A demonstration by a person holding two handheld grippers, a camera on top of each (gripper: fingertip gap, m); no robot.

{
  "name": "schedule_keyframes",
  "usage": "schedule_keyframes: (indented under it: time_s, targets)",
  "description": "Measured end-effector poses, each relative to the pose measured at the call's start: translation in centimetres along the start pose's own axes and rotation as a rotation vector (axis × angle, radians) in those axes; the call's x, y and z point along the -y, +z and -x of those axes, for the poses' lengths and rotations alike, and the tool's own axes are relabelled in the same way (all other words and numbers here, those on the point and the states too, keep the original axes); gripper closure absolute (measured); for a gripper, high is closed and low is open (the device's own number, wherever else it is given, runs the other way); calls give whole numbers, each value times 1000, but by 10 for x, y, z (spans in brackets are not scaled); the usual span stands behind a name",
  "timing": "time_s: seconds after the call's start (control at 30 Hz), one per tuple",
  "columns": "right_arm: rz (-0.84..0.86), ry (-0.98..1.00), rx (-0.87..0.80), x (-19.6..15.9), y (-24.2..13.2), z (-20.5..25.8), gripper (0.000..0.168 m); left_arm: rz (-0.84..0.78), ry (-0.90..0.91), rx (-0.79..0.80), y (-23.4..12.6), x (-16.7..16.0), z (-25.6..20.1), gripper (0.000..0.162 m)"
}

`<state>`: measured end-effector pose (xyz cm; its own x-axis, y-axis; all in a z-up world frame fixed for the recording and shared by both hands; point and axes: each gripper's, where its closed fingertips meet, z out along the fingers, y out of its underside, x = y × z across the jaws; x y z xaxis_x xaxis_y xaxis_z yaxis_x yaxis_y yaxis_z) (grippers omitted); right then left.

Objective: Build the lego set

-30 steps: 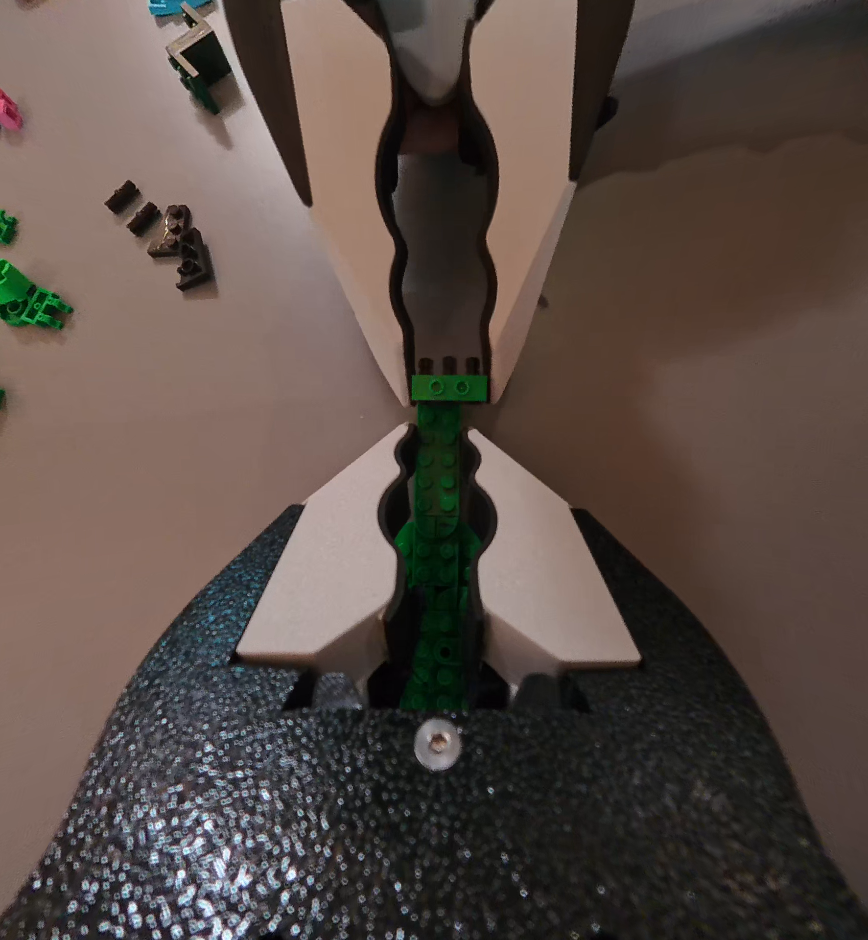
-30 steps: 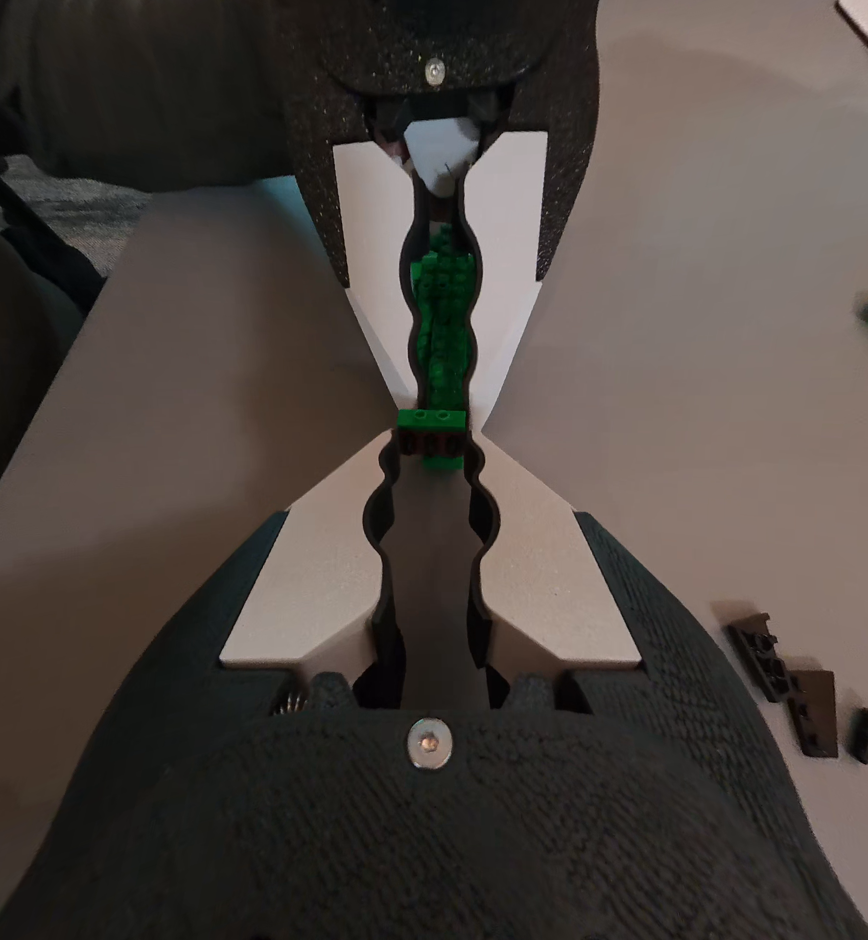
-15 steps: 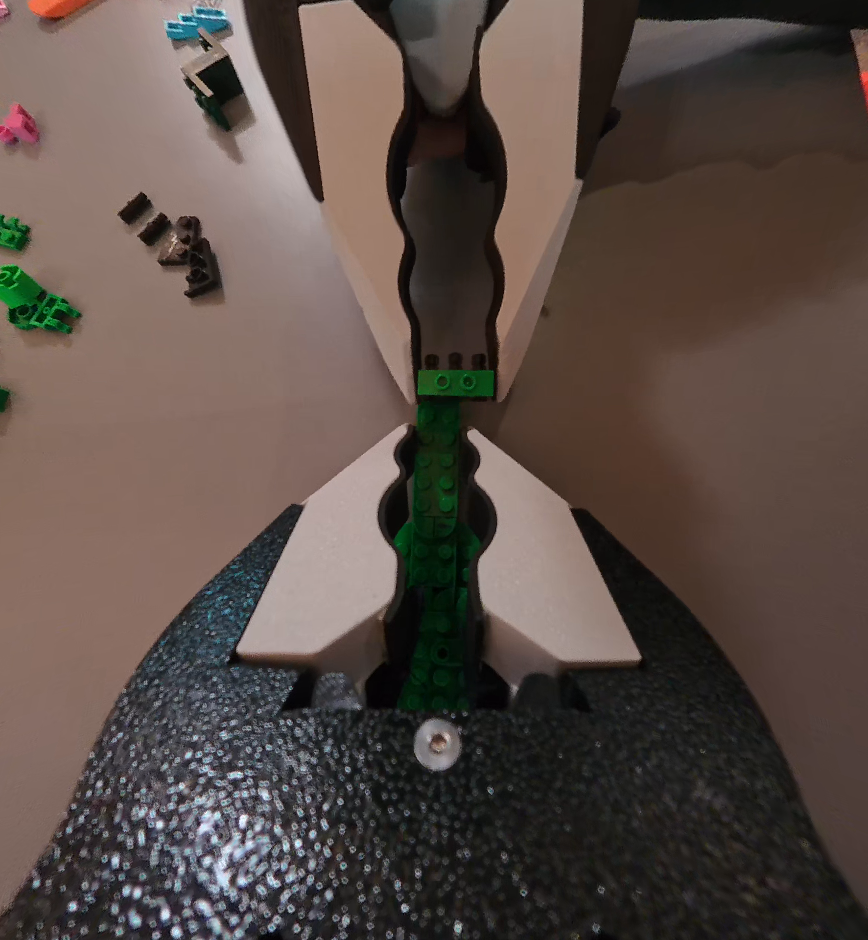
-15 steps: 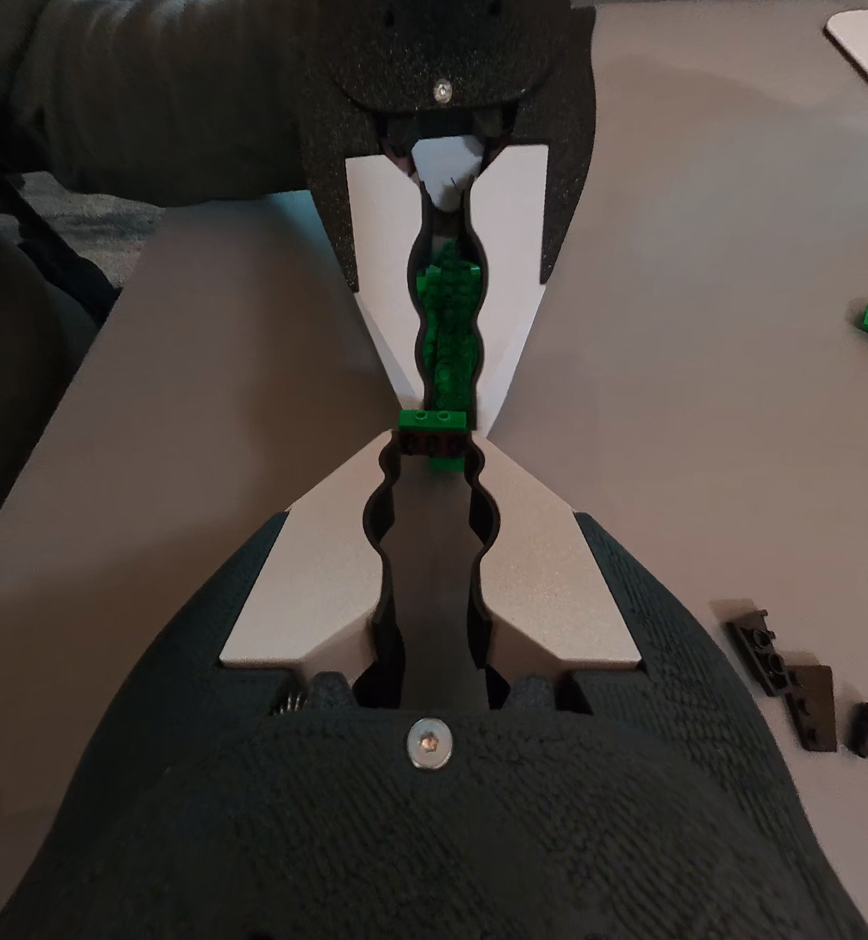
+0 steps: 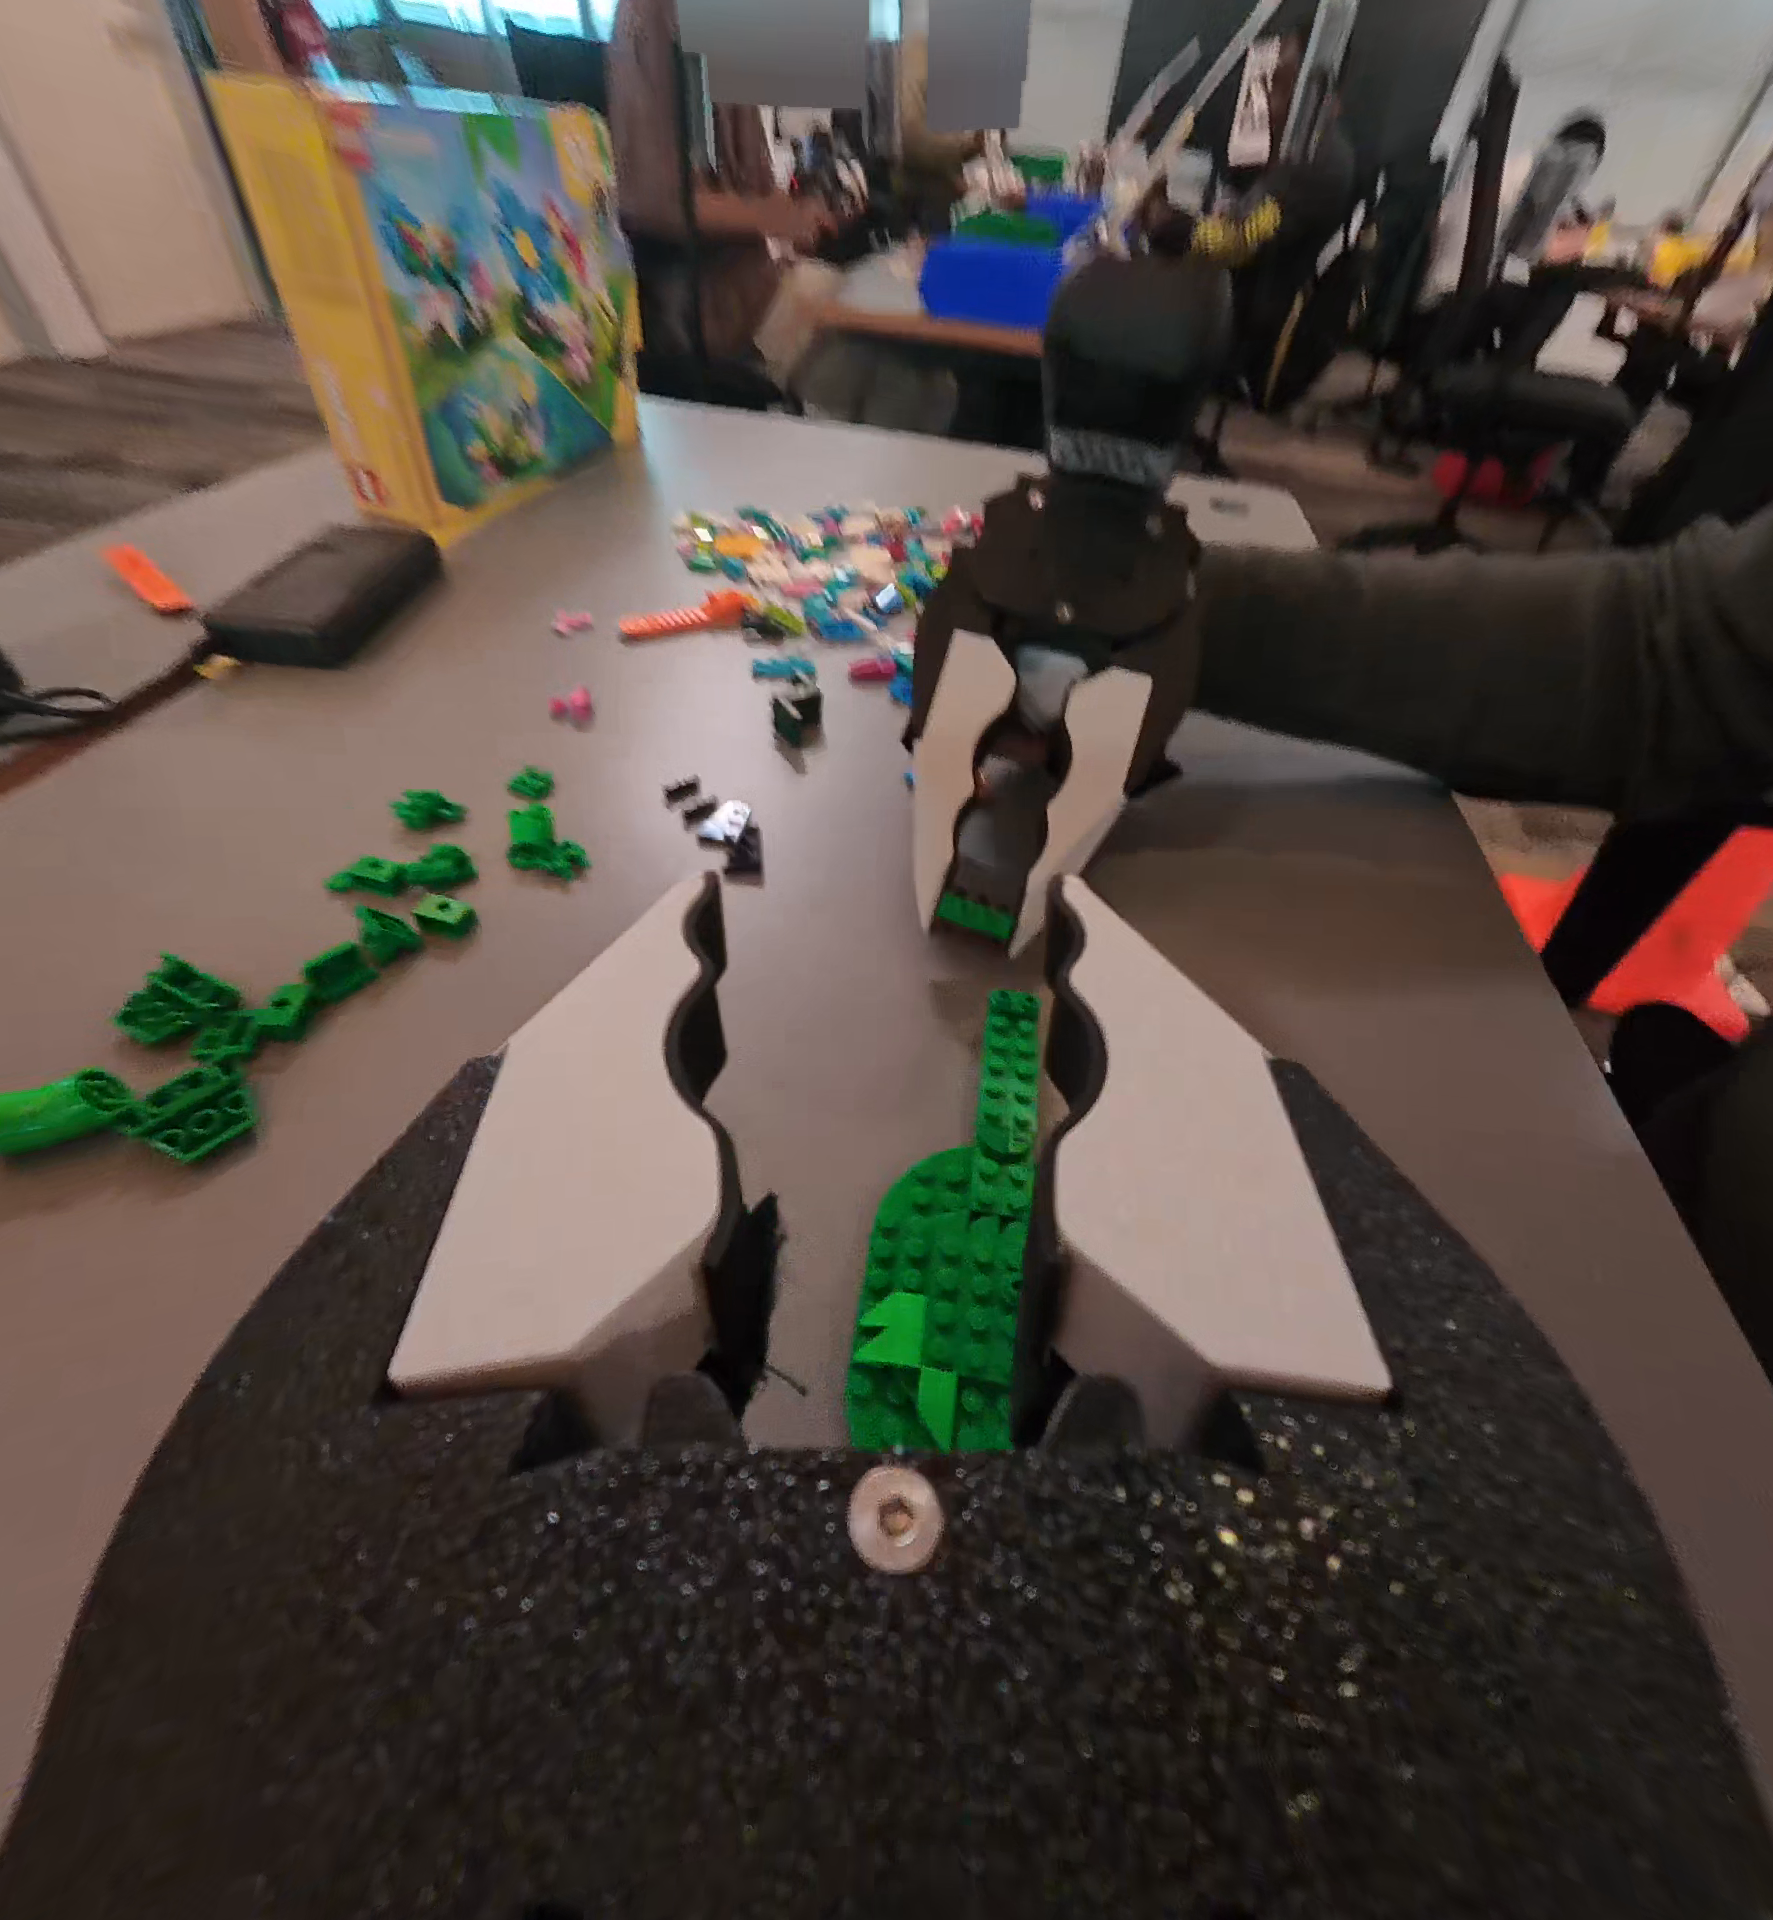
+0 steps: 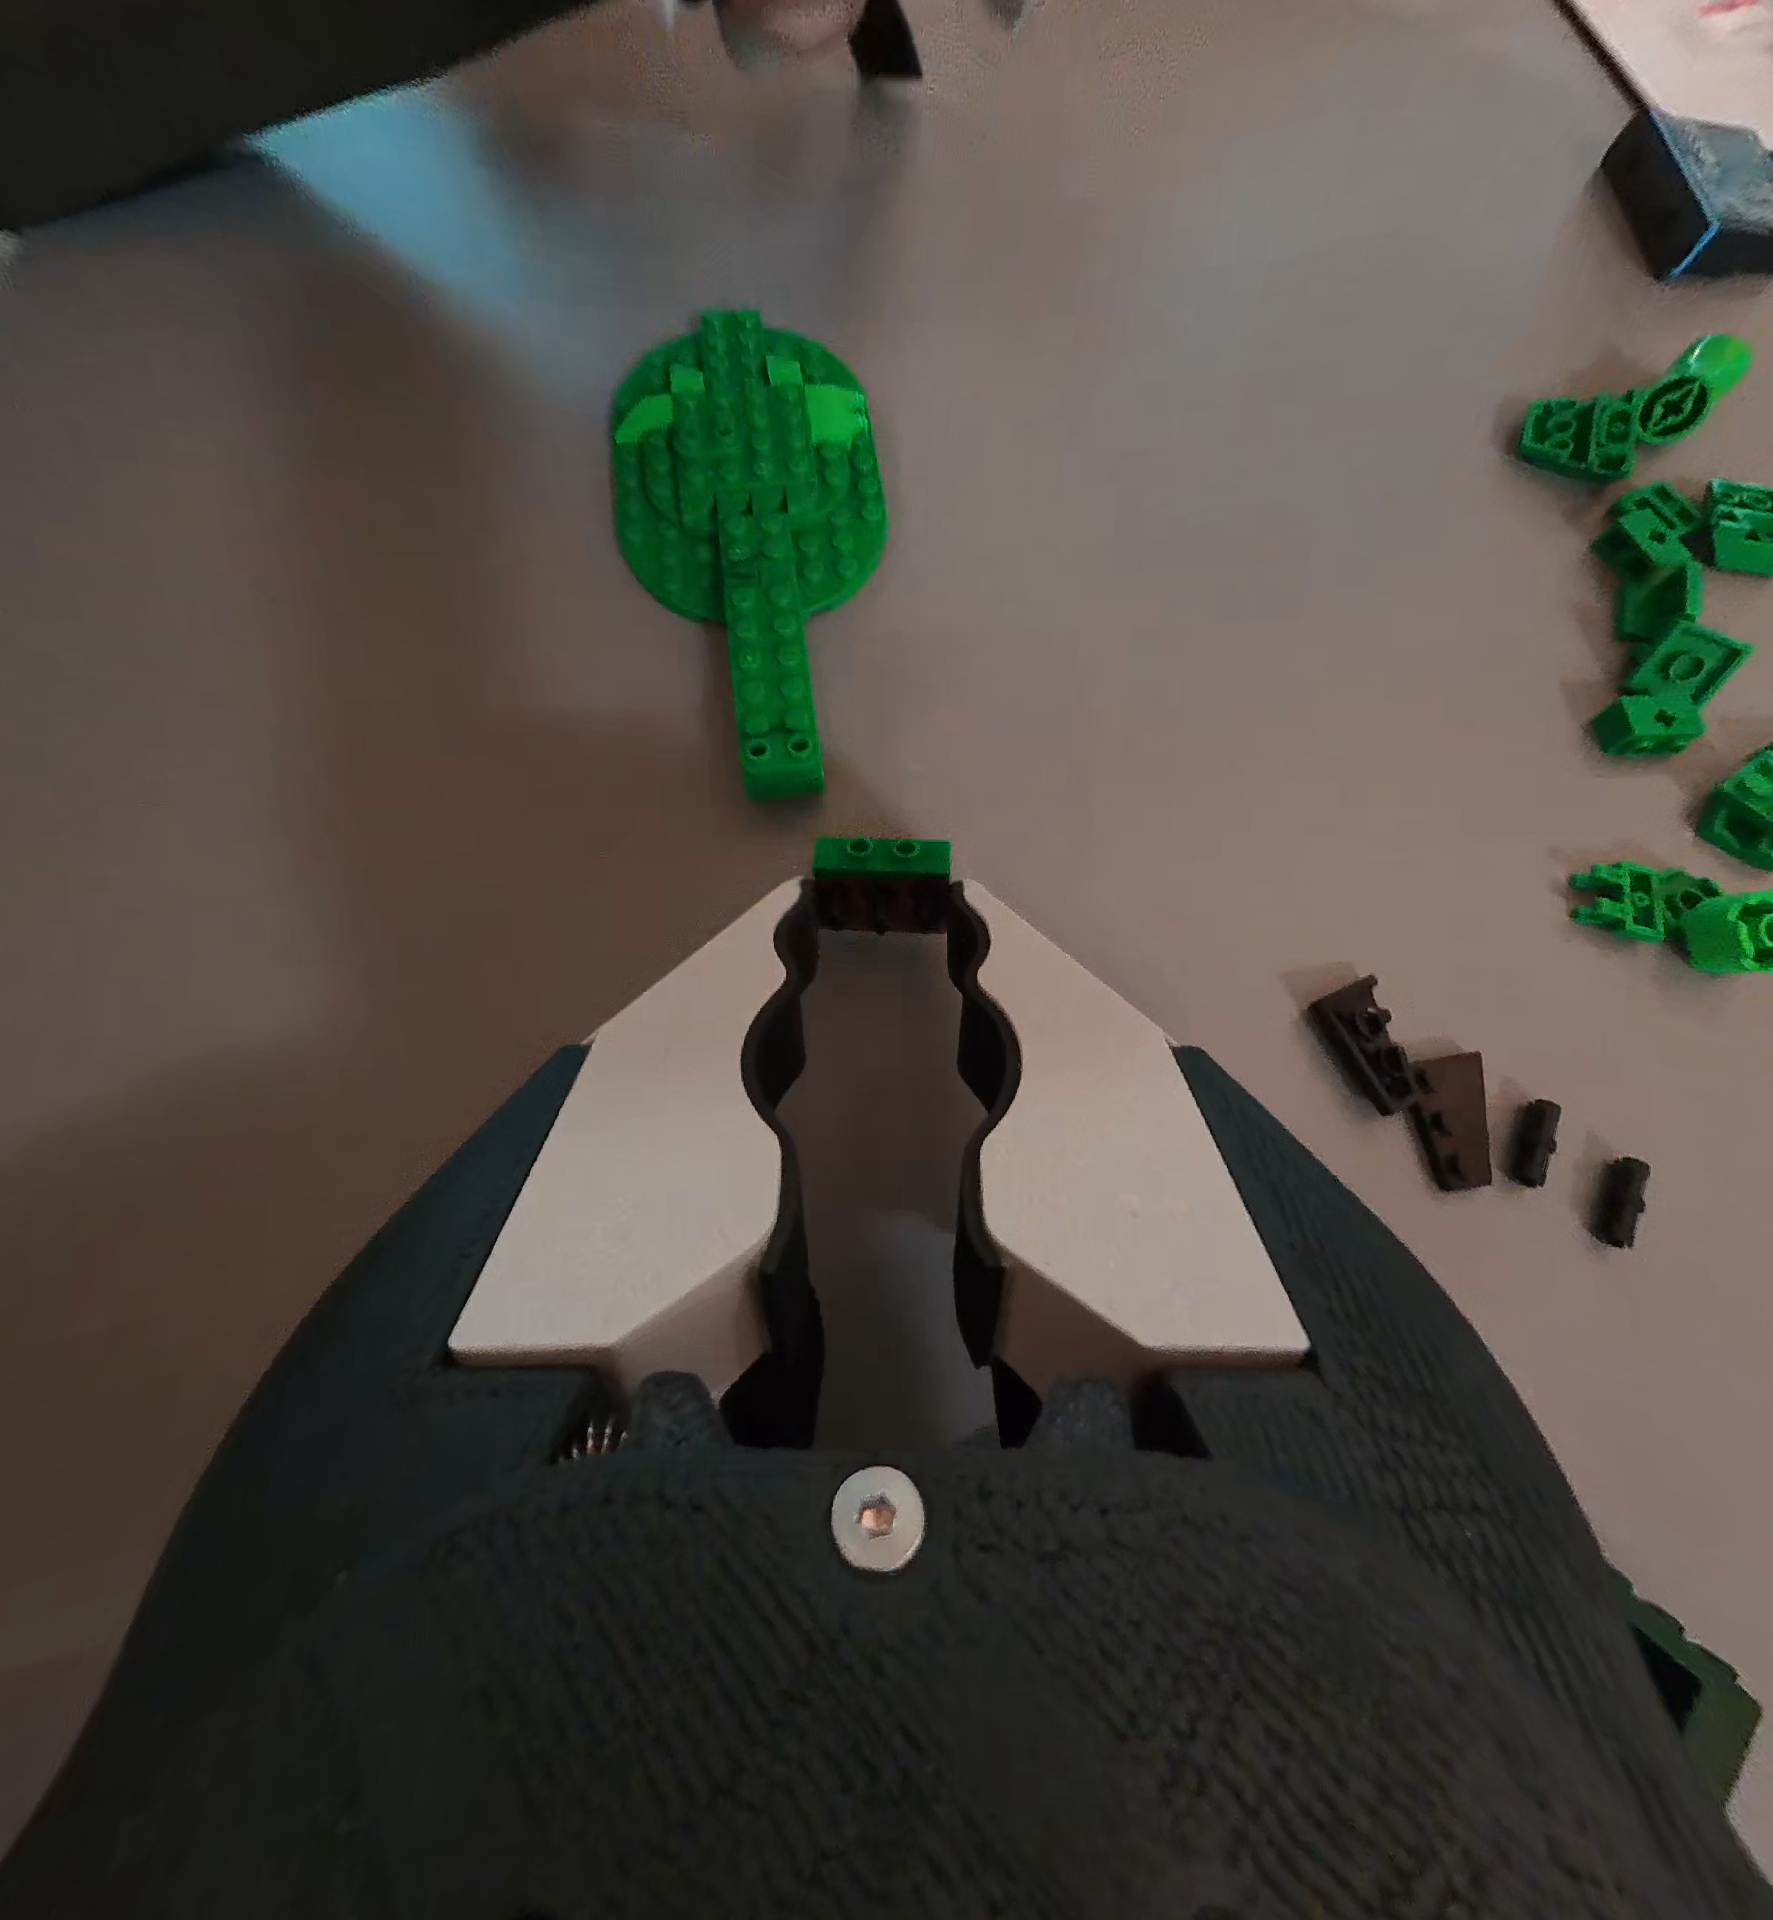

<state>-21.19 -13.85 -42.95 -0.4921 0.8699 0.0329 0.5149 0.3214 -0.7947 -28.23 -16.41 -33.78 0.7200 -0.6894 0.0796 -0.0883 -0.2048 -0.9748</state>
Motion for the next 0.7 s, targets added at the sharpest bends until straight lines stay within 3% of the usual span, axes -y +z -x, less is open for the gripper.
schedule_keyframes:
  time_s: [0.2, 0.33, 0.43, 0.53, 0.63, 0.7]
  targets:
    - [25, -9, -17, -2, 0, -2, 131, -145, -49, 54, -12, 14, 18, 100]
    - [-47, -39, -57, 28, -15, -1, 116, -140, -42, 87, -10, 11, 24, 95]
    - [-2, -91, -16, 41, -2, 19, 117, -153, -21, 102, -10, 14, 25, 95]
    - [144, -148, 18, 31, 26, 31, 118, -149, 4, 108, -9, 13, 24, 96]
    - [208, -143, 25, 26, 43, 27, 129, -144, 22, 100, -7, 13, 21, 96]
    - [207, -110, 66, 28, 47, 28, 147, -142, 44, 99, -8, 14, 18, 96]
